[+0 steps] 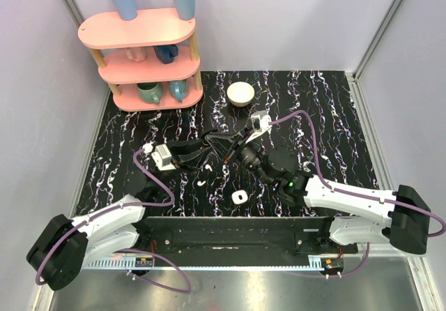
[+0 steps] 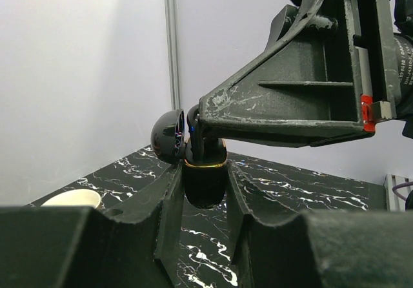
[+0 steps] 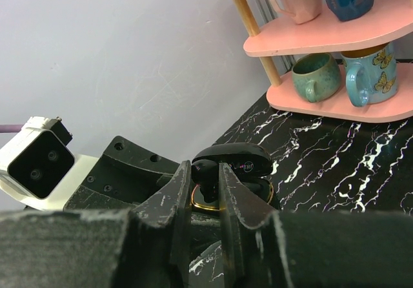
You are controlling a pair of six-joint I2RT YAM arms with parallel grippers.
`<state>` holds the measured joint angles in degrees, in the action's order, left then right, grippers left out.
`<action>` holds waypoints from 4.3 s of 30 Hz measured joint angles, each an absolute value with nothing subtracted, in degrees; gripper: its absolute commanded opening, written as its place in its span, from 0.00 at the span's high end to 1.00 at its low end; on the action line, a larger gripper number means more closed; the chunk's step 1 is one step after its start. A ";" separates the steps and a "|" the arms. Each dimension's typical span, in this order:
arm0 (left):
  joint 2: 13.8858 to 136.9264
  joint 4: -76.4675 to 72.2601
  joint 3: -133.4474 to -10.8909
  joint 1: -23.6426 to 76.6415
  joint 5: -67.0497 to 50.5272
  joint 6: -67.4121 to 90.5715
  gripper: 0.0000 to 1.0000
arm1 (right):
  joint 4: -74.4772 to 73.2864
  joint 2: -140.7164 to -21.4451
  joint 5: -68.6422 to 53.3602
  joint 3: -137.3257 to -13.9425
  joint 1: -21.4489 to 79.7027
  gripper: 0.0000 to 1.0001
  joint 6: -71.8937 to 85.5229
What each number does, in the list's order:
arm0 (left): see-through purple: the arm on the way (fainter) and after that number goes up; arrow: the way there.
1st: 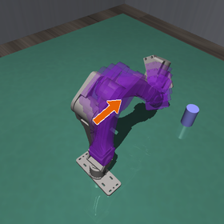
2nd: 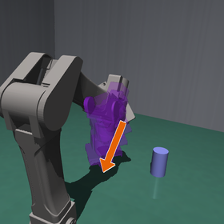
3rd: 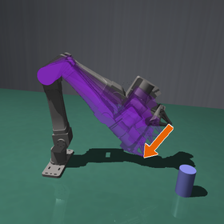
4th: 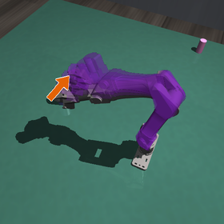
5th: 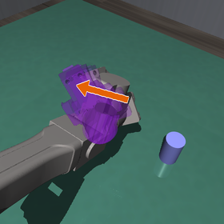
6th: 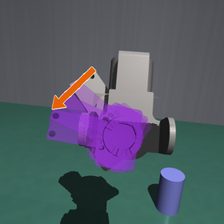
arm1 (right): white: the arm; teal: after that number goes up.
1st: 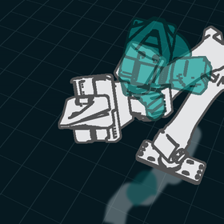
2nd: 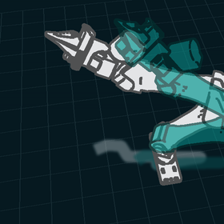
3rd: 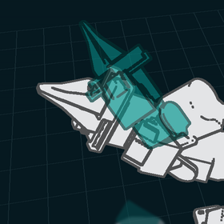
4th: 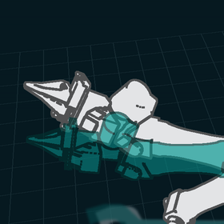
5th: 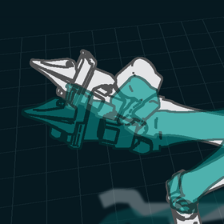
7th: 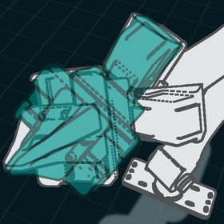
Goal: Insert the wireless bluetooth earbuds into the charging case
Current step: Insert the left earbud into the left side groove of the charging case, then close the charging case with the earbuds, then place the charging case with the earbuds at the center of the board.
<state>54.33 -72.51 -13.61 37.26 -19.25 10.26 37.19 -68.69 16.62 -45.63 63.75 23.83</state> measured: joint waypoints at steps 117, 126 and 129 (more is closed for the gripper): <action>52.18 -59.75 -18.39 40.23 -28.58 2.07 1.00 | -22.46 -71.81 10.85 -73.17 54.19 0.21 28.40; 53.17 -49.80 -23.59 40.25 -25.34 10.20 1.00 | -21.69 -67.81 20.36 -69.73 54.19 0.18 27.38; 55.68 -44.38 -27.77 40.12 -24.84 14.41 1.00 | -21.76 -65.91 25.17 -68.53 53.95 0.17 26.52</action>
<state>55.68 -44.38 -27.77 40.12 -24.84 14.41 -21.76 -65.91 25.17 -68.53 53.95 26.52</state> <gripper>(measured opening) 0.321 0.822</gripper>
